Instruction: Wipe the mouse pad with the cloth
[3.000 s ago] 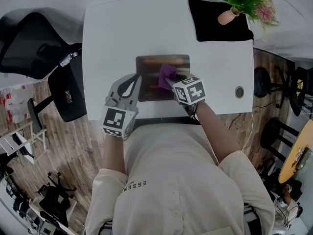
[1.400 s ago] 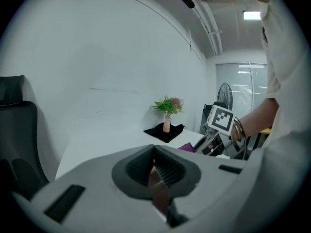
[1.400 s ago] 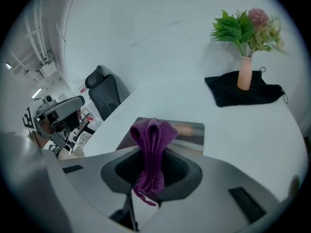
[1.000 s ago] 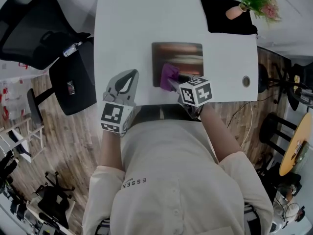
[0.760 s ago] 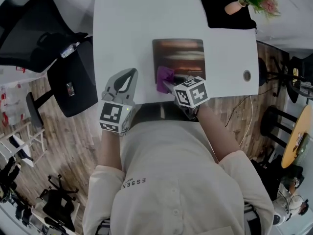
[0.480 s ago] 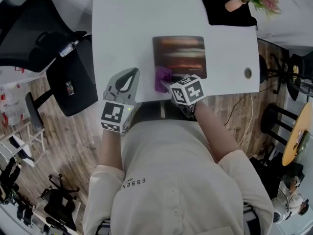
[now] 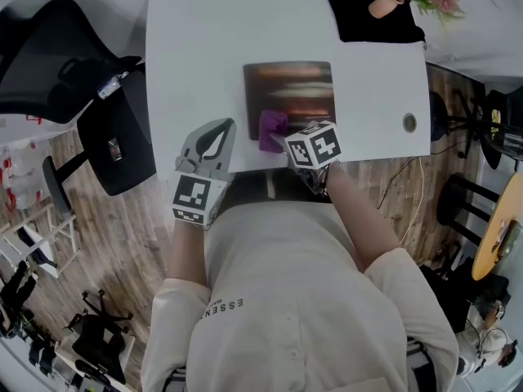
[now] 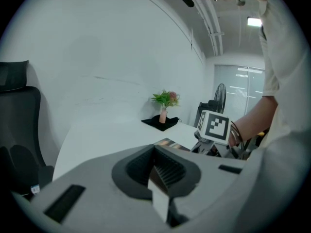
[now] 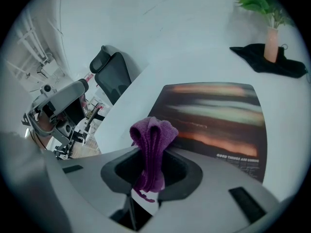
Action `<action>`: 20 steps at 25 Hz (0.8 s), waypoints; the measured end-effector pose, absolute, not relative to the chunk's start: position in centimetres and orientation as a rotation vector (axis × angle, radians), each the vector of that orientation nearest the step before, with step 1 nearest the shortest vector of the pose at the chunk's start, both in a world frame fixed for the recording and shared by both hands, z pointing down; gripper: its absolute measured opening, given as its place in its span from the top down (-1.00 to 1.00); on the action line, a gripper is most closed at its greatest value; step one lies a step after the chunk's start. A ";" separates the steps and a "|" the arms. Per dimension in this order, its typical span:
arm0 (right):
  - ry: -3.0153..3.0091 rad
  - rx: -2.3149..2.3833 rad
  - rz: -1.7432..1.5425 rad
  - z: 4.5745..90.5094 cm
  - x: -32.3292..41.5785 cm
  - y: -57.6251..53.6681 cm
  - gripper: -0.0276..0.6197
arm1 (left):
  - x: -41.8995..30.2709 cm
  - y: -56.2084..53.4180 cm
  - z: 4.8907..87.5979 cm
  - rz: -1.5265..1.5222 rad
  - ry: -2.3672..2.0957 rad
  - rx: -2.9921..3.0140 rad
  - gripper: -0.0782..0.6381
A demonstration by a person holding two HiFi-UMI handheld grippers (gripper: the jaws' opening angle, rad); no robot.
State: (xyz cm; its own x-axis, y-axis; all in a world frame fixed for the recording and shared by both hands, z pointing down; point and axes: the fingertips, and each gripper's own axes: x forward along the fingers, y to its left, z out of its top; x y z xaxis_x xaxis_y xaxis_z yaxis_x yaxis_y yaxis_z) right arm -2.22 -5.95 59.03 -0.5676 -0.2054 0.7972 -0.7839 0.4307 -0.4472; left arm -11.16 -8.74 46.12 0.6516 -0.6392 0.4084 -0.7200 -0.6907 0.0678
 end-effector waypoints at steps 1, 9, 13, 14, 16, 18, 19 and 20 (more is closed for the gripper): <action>-2.019 0.832 1.115 59.0 -1.8 -6.0 0.60 | -10.6 -8.6 46.1 0.532 -1.101 2.650 0.78; -2.012 0.848 1.153 59.1 2.1 -6.4 0.60 | -7.4 -8.5 46.2 0.555 -1.104 2.650 0.78; -1.996 0.860 1.171 59.4 4.6 -6.4 0.59 | -5.4 -8.8 46.0 0.554 -1.114 2.654 0.78; -1.996 0.863 1.174 59.4 5.3 -6.4 0.59 | -4.9 -8.9 46.0 0.553 -1.114 2.656 0.78; -1.996 0.868 1.179 59.5 6.4 -6.5 0.59 | -3.9 -9.0 46.0 0.556 -1.116 2.661 0.78; -1.997 0.872 1.179 59.4 7.4 -6.5 0.59 | -3.1 -9.0 45.9 0.559 -1.117 2.661 0.78; -1.997 0.875 1.178 59.4 7.8 -6.5 0.59 | -2.8 -8.9 46.0 0.560 -1.118 2.661 0.78; -1.997 0.877 1.178 59.4 8.3 -6.5 0.59 | -2.5 -8.8 46.0 0.562 -1.118 2.660 0.78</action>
State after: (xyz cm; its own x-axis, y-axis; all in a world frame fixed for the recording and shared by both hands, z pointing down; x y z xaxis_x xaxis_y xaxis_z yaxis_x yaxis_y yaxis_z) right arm 8.33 -6.46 59.43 -0.5646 -0.2175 0.7962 -0.8020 0.3723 -0.4670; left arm -2.51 -8.82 45.98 0.6411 -0.6432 0.4187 -0.7197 -0.6933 0.0370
